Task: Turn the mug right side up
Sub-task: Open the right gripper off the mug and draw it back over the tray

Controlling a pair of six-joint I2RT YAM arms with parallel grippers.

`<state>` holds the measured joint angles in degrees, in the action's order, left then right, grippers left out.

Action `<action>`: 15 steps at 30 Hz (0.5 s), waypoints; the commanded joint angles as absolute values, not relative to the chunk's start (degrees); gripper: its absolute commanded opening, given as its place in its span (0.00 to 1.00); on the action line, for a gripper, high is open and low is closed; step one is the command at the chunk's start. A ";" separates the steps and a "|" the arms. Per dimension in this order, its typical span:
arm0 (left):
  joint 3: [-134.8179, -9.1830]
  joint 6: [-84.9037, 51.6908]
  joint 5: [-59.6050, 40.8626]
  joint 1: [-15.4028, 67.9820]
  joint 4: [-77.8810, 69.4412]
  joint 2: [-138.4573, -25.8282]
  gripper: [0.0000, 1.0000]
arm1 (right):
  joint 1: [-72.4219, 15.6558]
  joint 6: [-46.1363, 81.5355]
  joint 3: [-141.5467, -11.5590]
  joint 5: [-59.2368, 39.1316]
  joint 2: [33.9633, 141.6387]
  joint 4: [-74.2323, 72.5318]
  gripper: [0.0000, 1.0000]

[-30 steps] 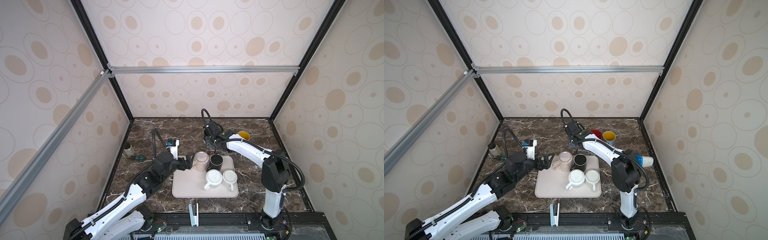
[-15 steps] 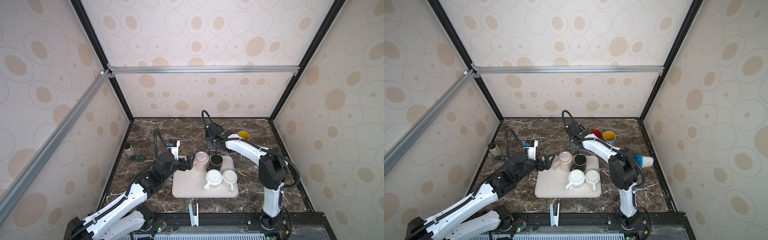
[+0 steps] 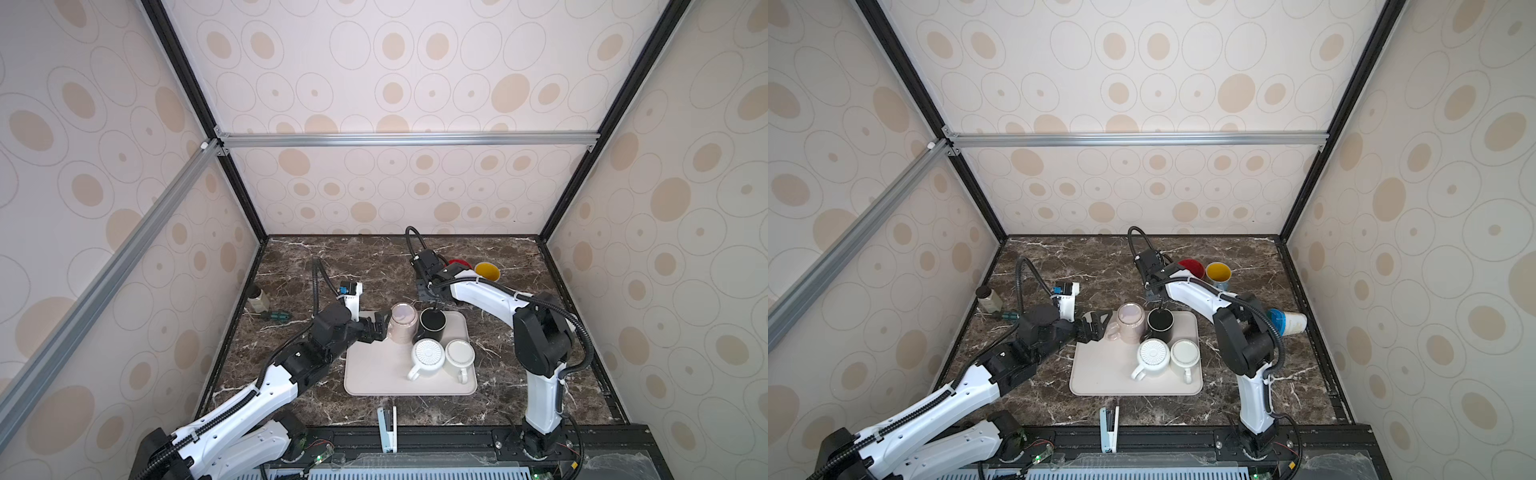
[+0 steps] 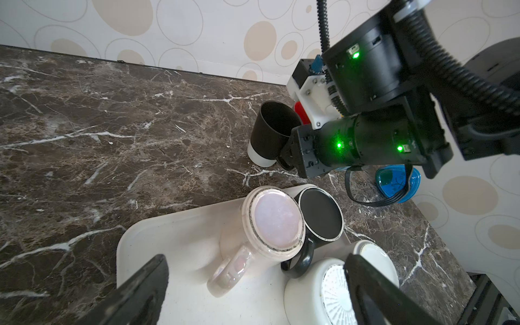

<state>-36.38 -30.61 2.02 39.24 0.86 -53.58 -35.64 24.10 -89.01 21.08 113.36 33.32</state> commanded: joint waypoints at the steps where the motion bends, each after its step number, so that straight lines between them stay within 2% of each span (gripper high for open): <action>1: -35.82 -30.54 1.68 38.76 -0.90 -53.86 0.98 | -35.38 24.16 -88.87 24.43 113.46 30.40 0.00; 15: -34.59 -30.59 1.72 38.81 -1.43 -53.77 0.98 | -34.93 25.48 -88.85 23.12 114.85 29.71 0.00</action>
